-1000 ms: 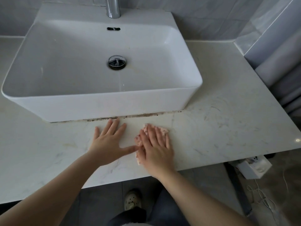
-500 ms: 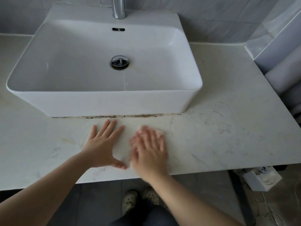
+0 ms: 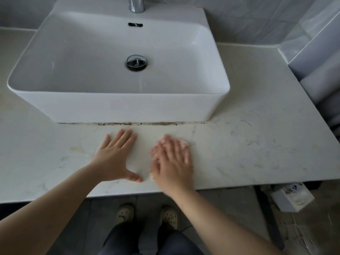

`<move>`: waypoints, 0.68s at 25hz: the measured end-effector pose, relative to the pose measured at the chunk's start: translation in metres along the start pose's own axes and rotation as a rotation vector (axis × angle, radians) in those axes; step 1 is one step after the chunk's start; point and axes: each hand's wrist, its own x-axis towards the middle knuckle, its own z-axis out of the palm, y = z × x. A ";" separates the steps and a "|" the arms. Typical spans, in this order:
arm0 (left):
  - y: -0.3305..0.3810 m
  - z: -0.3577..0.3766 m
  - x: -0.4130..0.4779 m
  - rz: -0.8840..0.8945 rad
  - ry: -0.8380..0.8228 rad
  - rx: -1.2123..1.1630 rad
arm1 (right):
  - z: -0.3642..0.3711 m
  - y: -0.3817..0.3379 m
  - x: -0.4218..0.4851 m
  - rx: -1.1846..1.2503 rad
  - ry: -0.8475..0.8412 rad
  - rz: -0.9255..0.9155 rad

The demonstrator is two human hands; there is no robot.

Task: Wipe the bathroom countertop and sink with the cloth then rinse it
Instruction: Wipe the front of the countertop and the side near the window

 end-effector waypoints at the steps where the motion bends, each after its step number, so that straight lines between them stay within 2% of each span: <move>1: -0.002 0.000 -0.001 0.021 0.006 0.006 | 0.001 -0.007 0.000 -0.027 -0.039 -0.130; 2: -0.007 0.000 -0.004 0.045 0.009 0.015 | 0.001 -0.001 0.005 -0.061 -0.045 -0.181; 3: -0.012 0.000 -0.007 0.067 0.018 0.031 | -0.001 0.014 0.012 -0.078 -0.023 -0.125; 4: -0.019 0.000 -0.010 0.079 0.030 0.052 | -0.003 0.033 0.017 -0.090 0.010 0.017; 6: -0.037 0.001 -0.018 0.040 0.072 0.079 | -0.012 0.065 0.020 -0.079 0.042 0.425; 8: -0.062 -0.002 -0.025 -0.048 0.112 0.086 | -0.013 0.052 0.027 -0.041 0.043 0.684; 9: -0.072 -0.006 -0.027 -0.078 0.102 0.078 | -0.012 0.027 0.030 -0.021 0.051 0.688; 10: -0.081 -0.009 -0.029 -0.100 0.078 0.062 | -0.004 -0.008 0.032 -0.021 0.060 0.578; 12: -0.092 -0.013 -0.029 -0.111 0.023 0.036 | 0.013 -0.080 0.025 -0.037 0.009 0.215; 14: -0.095 -0.014 -0.029 -0.089 -0.019 0.035 | 0.014 -0.109 0.018 -0.073 -0.066 -0.066; 15: -0.096 -0.014 -0.029 -0.078 -0.031 0.037 | 0.009 -0.096 0.023 -0.091 -0.092 -0.092; 16: -0.097 -0.015 -0.029 -0.071 -0.038 0.040 | 0.006 -0.072 0.027 -0.099 -0.089 -0.022; 17: -0.099 -0.015 -0.030 -0.066 -0.039 0.040 | 0.003 -0.042 0.029 -0.092 -0.051 0.123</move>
